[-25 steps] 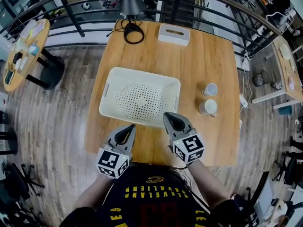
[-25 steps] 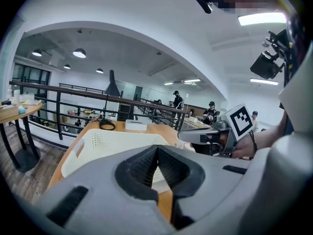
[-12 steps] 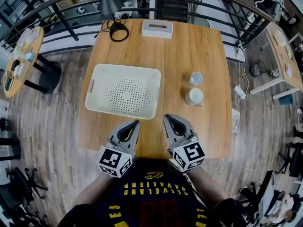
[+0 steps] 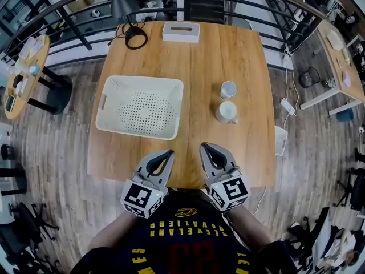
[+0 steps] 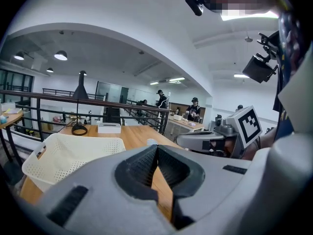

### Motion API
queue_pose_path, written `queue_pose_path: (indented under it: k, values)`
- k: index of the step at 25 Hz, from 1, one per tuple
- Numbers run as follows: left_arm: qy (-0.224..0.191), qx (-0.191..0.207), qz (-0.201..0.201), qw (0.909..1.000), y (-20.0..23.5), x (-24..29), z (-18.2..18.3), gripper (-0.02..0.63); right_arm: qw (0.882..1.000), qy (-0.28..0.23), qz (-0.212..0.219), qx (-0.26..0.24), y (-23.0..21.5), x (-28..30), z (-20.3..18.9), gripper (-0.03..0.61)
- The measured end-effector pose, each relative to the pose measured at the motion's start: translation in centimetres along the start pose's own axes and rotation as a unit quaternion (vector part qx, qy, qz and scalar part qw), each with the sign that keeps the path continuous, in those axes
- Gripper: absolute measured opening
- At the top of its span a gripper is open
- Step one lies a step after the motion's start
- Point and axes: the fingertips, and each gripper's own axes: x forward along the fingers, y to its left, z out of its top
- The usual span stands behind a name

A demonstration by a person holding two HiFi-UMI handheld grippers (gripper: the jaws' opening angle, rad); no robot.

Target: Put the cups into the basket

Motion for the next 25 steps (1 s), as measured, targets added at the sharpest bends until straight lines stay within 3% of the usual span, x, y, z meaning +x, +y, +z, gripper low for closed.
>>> queue_pose_path:
  k: [10,17,25]
  values:
    - [-0.027,0.011,-0.086,0.9959,-0.9,0.2,1.9,0.011,0.998,-0.007,-0.065,0.019,0.2,-0.8,-0.2,0.013]
    - [-0.042,0.002,-0.127,0.991,-0.8,0.2,2.3,0.011,0.996,0.01,-0.086,0.017,1.3,-0.6,-0.8,0.014]
    - [-0.031,0.009,-0.169,0.985,-1.2,0.4,1.2,0.011,0.993,0.029,-0.11,0.017,1.8,-0.7,-1.7,0.013]
